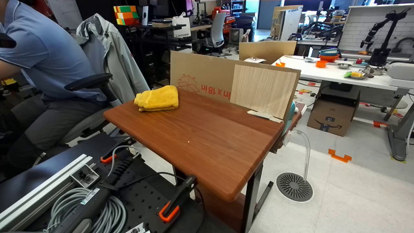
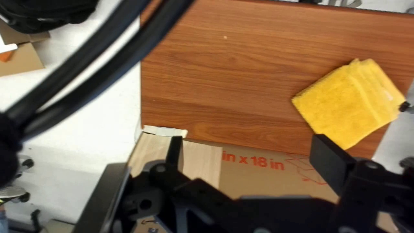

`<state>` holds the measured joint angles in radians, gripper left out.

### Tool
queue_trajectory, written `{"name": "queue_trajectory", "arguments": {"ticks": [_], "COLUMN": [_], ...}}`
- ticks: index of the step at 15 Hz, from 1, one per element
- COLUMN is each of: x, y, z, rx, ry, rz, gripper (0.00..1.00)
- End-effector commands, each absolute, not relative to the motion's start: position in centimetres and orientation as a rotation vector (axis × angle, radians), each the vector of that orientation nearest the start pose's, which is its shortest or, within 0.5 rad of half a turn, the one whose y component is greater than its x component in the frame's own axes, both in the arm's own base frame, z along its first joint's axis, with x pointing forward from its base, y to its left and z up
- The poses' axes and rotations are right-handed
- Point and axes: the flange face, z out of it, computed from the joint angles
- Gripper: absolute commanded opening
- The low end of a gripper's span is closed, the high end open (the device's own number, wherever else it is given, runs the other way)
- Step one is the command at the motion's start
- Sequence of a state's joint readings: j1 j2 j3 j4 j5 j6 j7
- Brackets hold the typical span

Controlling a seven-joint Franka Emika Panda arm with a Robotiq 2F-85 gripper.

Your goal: Move the yellow towel to the right

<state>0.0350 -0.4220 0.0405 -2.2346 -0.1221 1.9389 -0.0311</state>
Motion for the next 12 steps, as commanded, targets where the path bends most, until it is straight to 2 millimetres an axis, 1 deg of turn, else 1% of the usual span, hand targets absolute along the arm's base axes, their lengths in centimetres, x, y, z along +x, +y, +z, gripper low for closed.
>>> {"name": "queue_trajectory", "arguments": {"ticks": [1, 3, 4, 5, 6, 8, 10, 12], "x": [45.4, 46.0, 46.5, 47.0, 48.0, 49.6, 50.5, 51.3], "y": [10.3, 14.6, 16.8, 18.2, 19.9, 22.3, 24.2, 25.4], "z": [52.5, 50.1, 48.7, 47.7, 46.3, 43.6, 40.8, 38.3], "rx": [-3.121, -3.102, -3.121, -3.137, -3.157, -3.205, -3.262, -3.311], "ry": [-0.441, -0.479, -0.490, -0.485, -0.464, -0.429, -0.424, -0.415], "rz": [-0.094, -0.046, -0.052, -0.074, -0.120, -0.151, -0.143, -0.107], "gripper": [1.00, 1.00, 1.00, 1.00, 1.00, 1.00, 1.00, 1.00]}}
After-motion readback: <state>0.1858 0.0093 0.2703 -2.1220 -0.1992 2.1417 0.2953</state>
